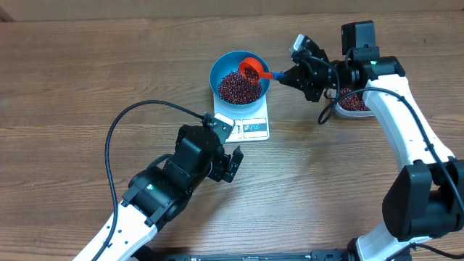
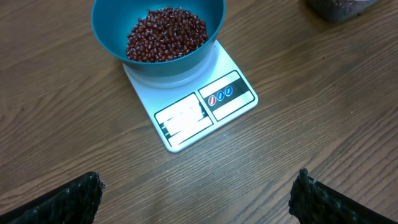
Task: Scoop item into bowl and weigh 150g on scale
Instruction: 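Hold the scoop tipped over the bowl to empty remaining beans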
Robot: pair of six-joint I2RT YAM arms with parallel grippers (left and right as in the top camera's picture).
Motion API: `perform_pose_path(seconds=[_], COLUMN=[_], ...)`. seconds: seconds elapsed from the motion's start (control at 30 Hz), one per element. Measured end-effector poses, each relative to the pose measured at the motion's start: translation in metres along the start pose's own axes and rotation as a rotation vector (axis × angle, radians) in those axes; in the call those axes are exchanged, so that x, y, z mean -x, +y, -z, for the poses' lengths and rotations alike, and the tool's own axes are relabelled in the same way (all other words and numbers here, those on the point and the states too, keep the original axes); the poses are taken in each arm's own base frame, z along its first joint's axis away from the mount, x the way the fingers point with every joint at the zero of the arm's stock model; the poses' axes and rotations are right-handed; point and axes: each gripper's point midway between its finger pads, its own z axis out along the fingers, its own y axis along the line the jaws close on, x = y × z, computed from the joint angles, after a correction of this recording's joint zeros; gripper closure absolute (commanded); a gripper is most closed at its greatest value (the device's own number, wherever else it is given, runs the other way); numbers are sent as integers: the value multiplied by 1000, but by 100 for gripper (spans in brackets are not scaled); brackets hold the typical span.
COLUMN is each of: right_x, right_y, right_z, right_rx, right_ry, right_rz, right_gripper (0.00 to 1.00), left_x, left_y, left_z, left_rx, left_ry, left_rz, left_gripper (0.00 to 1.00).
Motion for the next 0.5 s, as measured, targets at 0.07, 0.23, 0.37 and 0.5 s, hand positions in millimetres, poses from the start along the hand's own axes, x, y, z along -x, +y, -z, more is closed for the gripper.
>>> perform_pose_path(seconds=[0.07,0.23,0.37,0.5], right_x=[0,0,0,-3], right_y=[0,0,0,-3], right_z=[0,0,0,0], right_rx=[-1,0,-3,-18], right_ry=[-1,1,3,16], right_rz=[1,-1,0,1], right_gripper=[96,96,96,96], left_x=[0,0,0,0], left_y=[0,0,0,0], left_z=[0,0,0,0], left_rx=[0,0,0,0], left_ry=[0,0,0,0], left_rz=[0,0,0,0], left_gripper=[0,0,0,0])
